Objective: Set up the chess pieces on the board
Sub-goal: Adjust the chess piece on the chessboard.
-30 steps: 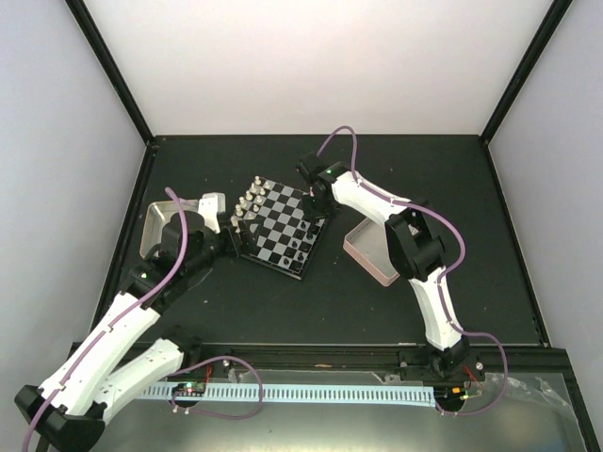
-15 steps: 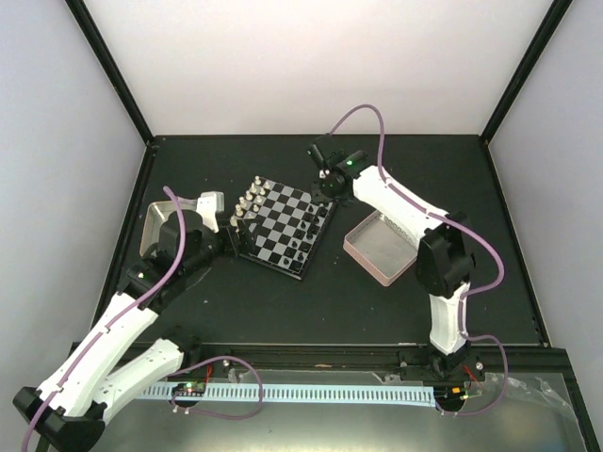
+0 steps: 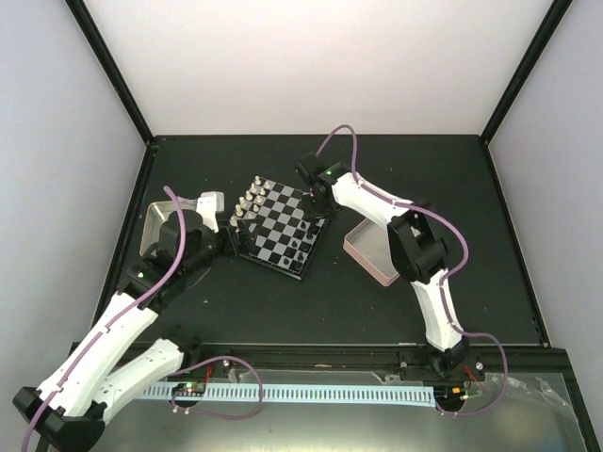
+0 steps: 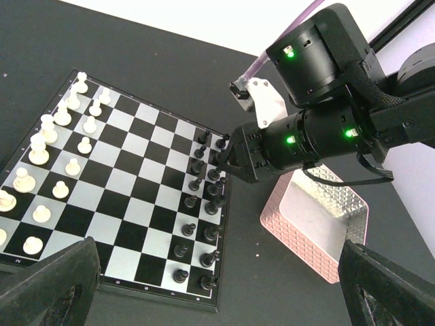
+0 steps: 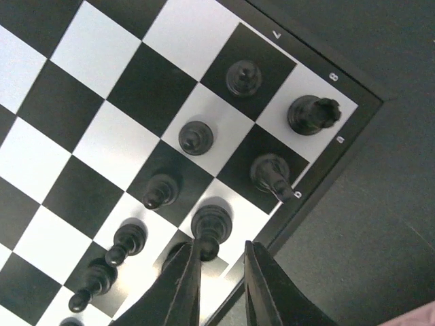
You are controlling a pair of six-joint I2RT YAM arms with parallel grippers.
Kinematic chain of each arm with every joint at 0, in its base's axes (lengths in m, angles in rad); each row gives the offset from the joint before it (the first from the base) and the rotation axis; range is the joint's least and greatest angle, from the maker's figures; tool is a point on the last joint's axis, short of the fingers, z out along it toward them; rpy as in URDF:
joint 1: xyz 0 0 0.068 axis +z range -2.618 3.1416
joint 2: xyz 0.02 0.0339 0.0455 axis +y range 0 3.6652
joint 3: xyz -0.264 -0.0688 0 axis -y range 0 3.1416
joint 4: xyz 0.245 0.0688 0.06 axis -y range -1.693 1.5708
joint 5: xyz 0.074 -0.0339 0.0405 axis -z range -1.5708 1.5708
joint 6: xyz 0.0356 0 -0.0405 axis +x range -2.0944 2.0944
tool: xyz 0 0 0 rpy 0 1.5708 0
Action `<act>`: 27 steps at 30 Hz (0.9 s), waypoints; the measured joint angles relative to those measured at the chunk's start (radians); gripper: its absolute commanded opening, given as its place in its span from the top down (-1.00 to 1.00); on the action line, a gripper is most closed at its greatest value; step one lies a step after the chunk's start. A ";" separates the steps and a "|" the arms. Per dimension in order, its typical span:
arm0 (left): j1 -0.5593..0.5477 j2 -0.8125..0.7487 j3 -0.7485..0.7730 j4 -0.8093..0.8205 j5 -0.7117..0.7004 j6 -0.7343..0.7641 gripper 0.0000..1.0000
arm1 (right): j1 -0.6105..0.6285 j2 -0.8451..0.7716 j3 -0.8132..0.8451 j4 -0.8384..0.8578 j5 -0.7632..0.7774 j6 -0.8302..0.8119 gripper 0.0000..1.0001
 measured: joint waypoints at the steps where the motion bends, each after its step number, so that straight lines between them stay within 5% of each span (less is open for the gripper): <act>1: 0.000 0.000 0.000 -0.001 0.000 0.000 -0.95 | 0.001 0.006 0.005 0.002 -0.002 0.000 0.61; 9: 0.000 0.007 0.000 -0.003 0.000 0.000 -0.95 | 0.003 0.011 0.021 0.008 -0.002 0.012 0.53; 27: 0.000 0.012 0.000 -0.005 0.000 0.000 -0.95 | 0.003 0.046 0.033 0.007 0.004 0.022 0.73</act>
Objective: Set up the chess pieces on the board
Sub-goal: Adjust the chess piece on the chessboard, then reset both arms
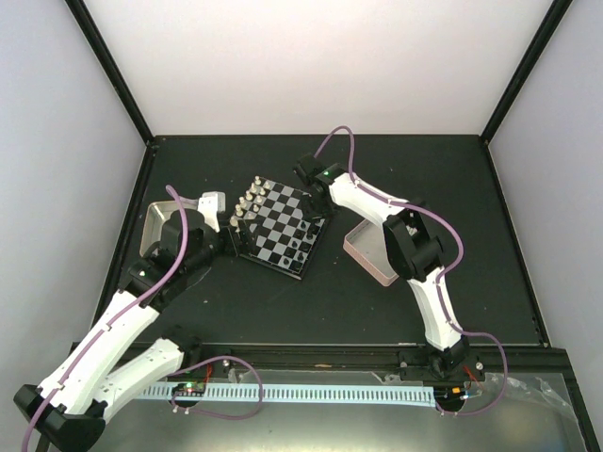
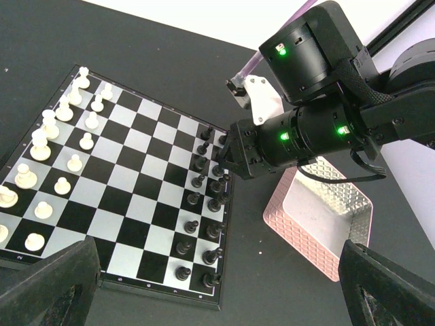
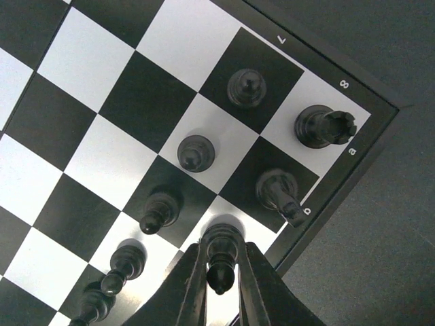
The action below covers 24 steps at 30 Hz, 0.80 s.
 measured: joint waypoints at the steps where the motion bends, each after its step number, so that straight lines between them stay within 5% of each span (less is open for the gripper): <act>1: 0.000 0.000 0.000 0.000 0.000 0.000 -0.95 | 0.000 0.000 0.000 0.000 0.000 0.000 0.72; 10: 0.000 0.001 0.000 0.000 -0.003 0.000 -0.96 | 0.000 0.000 0.000 -0.012 0.005 0.000 0.71; 24: 0.000 0.004 0.019 -0.024 -0.014 0.000 -0.98 | 0.000 -0.029 0.019 -0.027 0.011 -0.007 0.25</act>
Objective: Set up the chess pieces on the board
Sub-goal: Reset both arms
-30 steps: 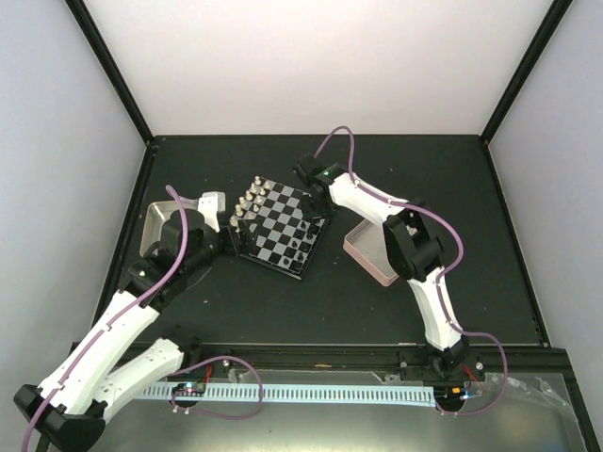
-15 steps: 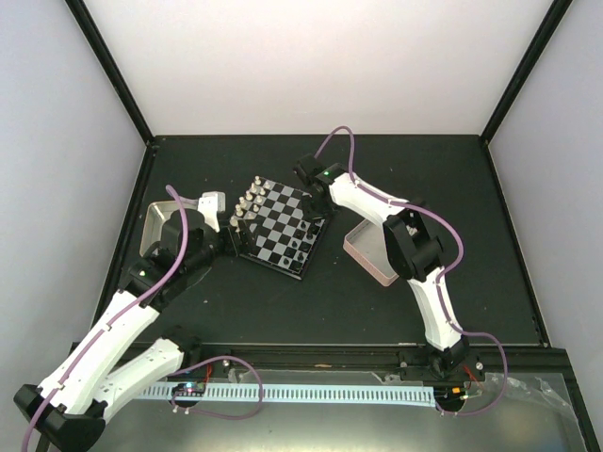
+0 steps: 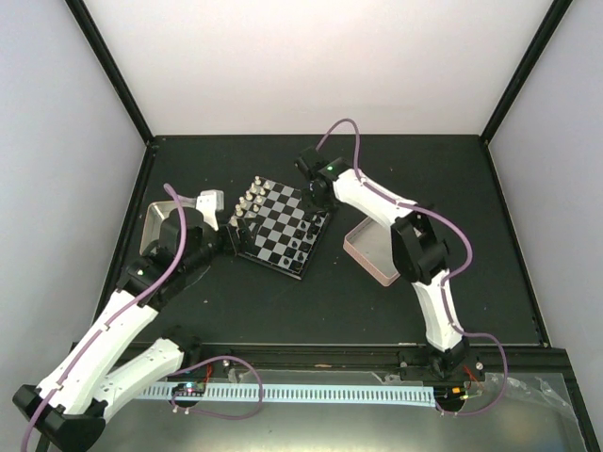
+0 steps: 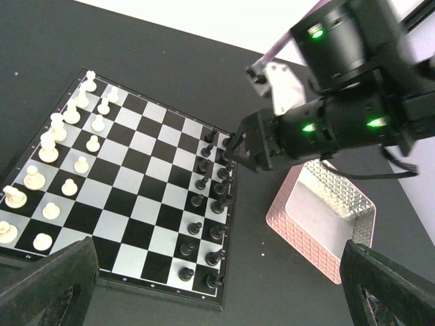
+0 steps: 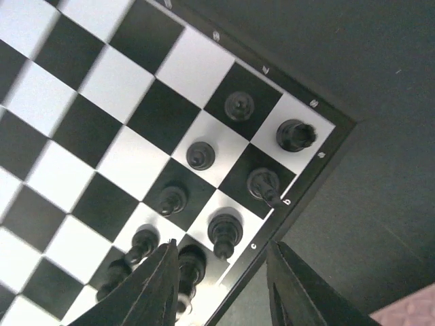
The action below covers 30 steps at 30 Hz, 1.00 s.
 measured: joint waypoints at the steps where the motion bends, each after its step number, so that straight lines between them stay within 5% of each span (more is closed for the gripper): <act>1: 0.000 0.002 0.005 -0.002 -0.001 0.001 -0.98 | 0.000 -0.019 0.000 -0.002 0.004 0.000 0.23; 6: 0.000 0.002 0.020 -0.016 -0.008 0.021 -0.98 | -0.002 -0.206 -0.095 0.047 0.020 0.010 0.13; 12: 0.000 -0.022 0.020 -0.028 -0.018 0.081 -0.98 | -0.025 -0.638 -0.505 0.200 0.072 0.032 -0.17; 20: 0.000 -0.117 0.020 -0.045 -0.044 0.163 -0.98 | -0.052 -1.117 -0.938 0.286 0.230 0.020 -0.92; 30: 0.000 -0.309 0.016 -0.063 -0.112 0.200 -0.98 | -0.053 -1.618 -1.036 0.210 0.370 0.014 -1.00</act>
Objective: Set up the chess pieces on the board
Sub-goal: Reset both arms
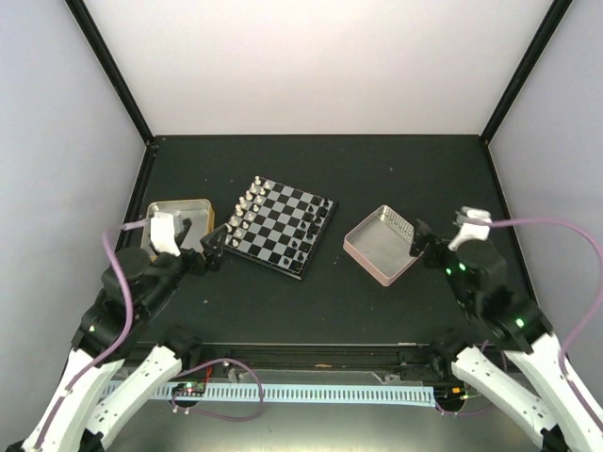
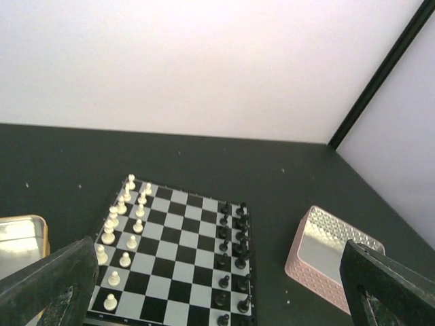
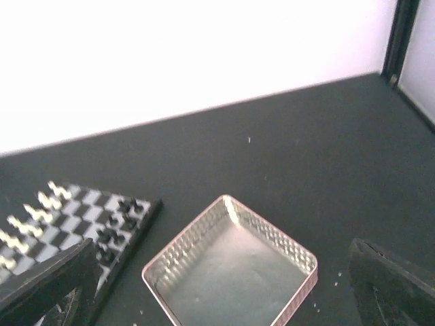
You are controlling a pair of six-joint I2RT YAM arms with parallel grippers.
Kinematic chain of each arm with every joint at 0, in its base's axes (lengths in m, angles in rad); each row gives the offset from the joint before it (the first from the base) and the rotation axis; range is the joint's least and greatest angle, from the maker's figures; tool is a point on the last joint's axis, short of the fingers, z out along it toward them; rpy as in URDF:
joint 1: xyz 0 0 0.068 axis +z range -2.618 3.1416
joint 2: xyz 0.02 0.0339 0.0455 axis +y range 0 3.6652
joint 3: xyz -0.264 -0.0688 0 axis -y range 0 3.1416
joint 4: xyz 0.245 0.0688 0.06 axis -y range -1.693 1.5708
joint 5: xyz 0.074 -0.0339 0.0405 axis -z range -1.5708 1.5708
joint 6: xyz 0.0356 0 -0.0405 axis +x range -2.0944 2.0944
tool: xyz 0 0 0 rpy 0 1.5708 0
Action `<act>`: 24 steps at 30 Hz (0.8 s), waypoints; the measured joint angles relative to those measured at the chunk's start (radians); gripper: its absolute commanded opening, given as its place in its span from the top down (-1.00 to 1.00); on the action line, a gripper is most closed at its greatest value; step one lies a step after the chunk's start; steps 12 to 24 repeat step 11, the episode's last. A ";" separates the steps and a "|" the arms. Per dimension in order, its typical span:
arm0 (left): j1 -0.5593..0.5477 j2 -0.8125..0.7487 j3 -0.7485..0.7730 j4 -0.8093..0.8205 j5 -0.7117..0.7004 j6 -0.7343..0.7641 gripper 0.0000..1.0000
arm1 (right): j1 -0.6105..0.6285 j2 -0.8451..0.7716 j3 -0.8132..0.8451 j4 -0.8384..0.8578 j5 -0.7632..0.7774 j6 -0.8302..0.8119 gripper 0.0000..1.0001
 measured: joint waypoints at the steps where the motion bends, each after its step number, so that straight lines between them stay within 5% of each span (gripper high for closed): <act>1: 0.000 -0.023 0.000 -0.002 -0.006 0.003 -0.98 | 0.000 -0.048 -0.002 -0.006 0.011 0.000 -1.00; 7: 0.000 -0.123 0.024 -0.022 -0.044 0.015 -0.98 | -0.003 -0.271 -0.004 -0.029 0.089 0.023 -1.00; 24: 0.000 -0.140 0.037 -0.031 -0.048 0.020 -0.98 | -0.003 -0.285 -0.004 -0.047 0.122 0.049 -1.00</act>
